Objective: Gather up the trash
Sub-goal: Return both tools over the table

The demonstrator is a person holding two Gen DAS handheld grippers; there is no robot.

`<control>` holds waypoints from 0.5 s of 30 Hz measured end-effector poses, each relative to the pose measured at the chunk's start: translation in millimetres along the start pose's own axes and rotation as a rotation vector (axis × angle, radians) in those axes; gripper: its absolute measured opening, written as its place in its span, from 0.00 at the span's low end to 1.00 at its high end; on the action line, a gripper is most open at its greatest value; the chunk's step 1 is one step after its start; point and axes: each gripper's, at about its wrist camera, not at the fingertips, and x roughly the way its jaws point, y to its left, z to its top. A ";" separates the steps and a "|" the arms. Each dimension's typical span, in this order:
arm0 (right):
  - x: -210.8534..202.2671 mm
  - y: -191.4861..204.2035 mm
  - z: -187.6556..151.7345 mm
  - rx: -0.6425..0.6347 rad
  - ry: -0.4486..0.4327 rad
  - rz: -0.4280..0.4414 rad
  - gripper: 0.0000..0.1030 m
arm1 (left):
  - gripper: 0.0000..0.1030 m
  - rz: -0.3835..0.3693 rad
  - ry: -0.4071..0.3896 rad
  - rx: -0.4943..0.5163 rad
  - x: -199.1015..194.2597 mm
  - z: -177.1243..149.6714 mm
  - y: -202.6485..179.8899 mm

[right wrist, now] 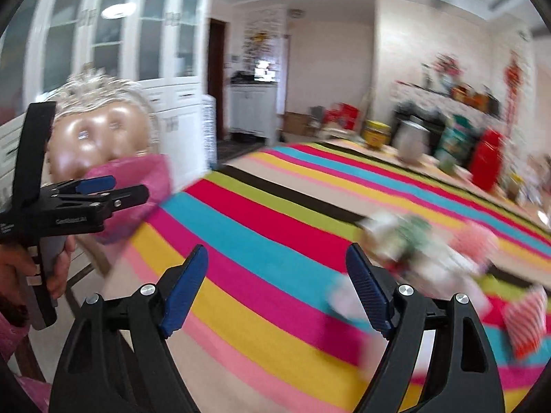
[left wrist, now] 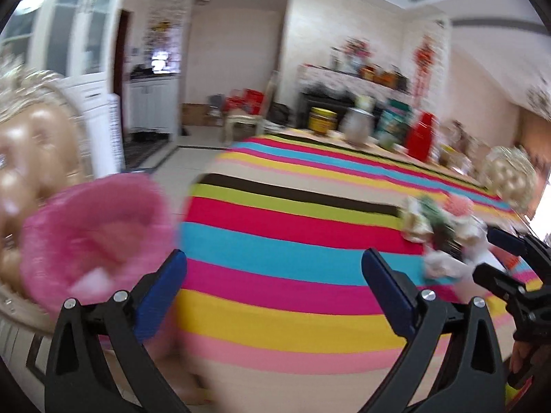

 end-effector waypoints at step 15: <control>-64.2 -135.8 -71.9 0.229 0.029 -0.255 0.75 | 0.95 -0.240 0.175 0.134 77.0 -22.9 -165.9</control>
